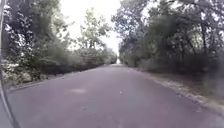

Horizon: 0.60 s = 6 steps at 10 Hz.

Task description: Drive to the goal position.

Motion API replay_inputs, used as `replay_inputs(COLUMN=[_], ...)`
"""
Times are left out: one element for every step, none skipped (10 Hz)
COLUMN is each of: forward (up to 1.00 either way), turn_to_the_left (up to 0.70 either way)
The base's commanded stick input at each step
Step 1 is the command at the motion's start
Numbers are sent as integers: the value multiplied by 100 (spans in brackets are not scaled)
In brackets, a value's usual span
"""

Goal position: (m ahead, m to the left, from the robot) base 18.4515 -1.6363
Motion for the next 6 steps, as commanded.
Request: replay_inputs(forward=[70, 70, 70, 70, 70, 70], turn_to_the_left=[0, 0, 0, 0, 0, 0])
